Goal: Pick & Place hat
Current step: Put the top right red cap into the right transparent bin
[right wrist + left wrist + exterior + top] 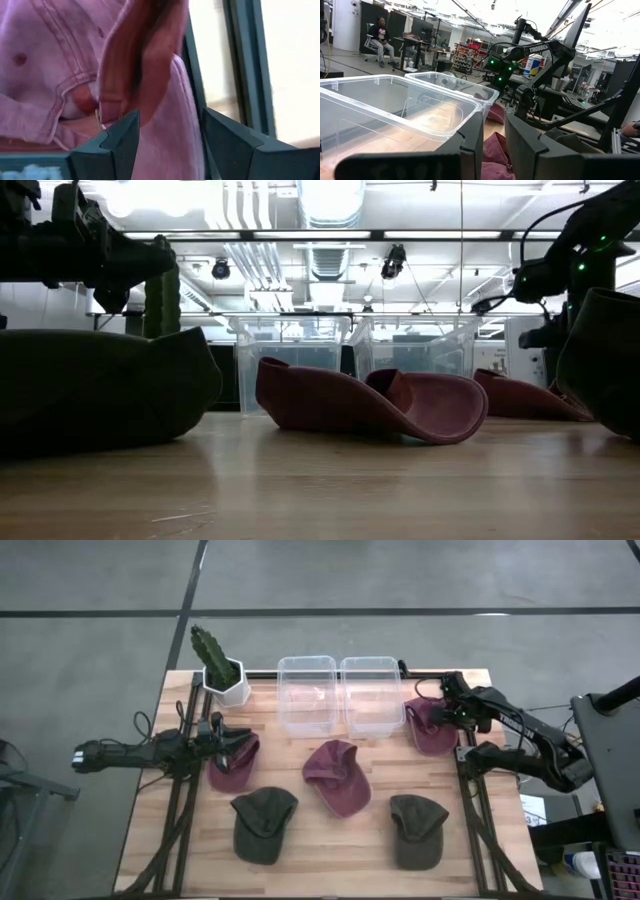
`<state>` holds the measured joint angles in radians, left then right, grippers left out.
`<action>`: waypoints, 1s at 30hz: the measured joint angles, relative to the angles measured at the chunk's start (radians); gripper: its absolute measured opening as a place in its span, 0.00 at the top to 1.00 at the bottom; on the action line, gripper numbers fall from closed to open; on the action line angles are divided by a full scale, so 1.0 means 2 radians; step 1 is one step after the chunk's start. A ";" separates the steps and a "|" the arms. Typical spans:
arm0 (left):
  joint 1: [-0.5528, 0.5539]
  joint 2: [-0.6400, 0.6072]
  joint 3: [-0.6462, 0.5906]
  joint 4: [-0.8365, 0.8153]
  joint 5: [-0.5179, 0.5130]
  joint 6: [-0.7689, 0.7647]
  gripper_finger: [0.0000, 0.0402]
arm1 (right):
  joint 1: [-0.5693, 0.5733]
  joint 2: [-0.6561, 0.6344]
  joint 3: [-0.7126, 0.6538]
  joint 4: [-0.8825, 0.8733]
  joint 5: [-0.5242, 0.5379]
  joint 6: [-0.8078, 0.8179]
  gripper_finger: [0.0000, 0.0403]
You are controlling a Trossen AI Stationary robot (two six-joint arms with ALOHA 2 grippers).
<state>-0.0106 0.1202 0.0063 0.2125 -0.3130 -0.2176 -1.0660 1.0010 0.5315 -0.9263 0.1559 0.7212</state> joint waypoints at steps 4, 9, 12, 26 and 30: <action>0.000 0.000 0.000 0.000 0.000 -0.005 0.82 | 0.000 0.018 -0.003 0.030 0.000 -0.012 0.48; 0.000 0.000 0.000 0.000 0.000 -0.010 0.82 | 0.000 0.042 -0.003 0.033 0.000 -0.019 0.50; 0.000 0.000 0.000 0.000 0.000 -0.010 0.82 | 0.000 0.054 -0.003 0.034 0.001 -0.021 0.55; 0.000 0.000 0.000 0.000 0.000 -0.011 0.82 | 0.001 0.042 -0.002 0.037 0.020 -0.024 0.95; 0.000 0.000 0.000 0.000 0.000 -0.011 0.82 | 0.000 0.018 -0.002 0.031 0.027 -0.024 0.96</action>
<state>-0.0105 0.1204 0.0063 0.2126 -0.3130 -0.2390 -1.0653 1.0373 0.5283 -0.8634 0.2098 0.6728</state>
